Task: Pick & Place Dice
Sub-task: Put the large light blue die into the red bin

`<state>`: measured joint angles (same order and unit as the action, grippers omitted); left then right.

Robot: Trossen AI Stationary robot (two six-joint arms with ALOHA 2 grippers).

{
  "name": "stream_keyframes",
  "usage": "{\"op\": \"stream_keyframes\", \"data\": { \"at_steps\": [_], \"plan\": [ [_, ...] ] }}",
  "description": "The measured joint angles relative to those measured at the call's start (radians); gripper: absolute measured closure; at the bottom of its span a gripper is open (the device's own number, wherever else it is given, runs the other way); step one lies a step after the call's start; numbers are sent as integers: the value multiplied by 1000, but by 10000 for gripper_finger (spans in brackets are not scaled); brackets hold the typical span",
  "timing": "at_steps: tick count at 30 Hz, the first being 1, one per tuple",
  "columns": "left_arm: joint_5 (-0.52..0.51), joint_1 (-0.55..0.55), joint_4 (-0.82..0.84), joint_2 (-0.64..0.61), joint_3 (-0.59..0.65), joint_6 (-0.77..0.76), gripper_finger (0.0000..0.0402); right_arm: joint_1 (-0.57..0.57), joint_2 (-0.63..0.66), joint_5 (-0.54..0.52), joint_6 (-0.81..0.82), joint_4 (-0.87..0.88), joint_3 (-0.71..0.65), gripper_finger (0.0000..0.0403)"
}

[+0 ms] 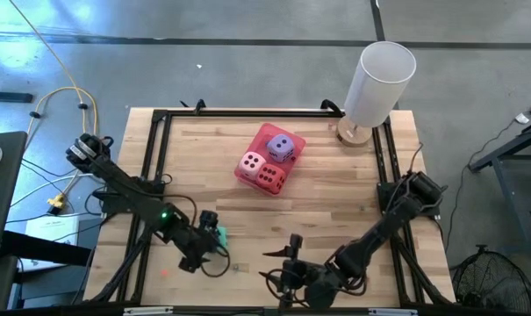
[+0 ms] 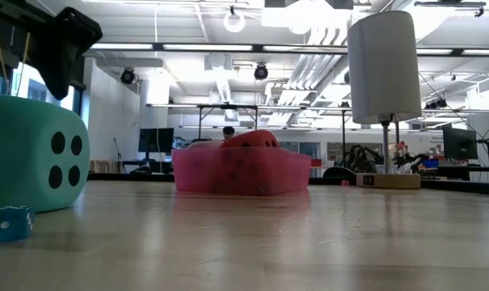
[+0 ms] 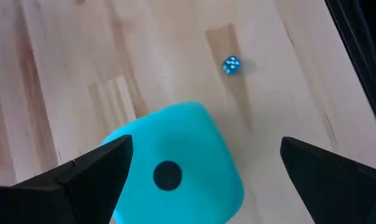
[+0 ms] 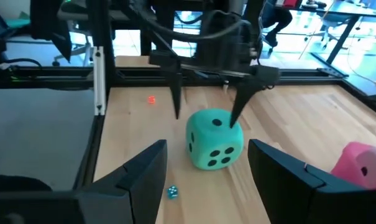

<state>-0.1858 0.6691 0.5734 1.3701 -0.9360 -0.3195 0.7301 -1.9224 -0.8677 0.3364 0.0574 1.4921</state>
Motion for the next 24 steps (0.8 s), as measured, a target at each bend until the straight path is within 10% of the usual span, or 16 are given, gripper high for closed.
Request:
{"op": "stream_keyframes", "data": {
  "at_steps": [24],
  "plan": [
    [-92,-4,59,0,0,-306,2,33,0,0,27,3,0,185]
  ]
}}
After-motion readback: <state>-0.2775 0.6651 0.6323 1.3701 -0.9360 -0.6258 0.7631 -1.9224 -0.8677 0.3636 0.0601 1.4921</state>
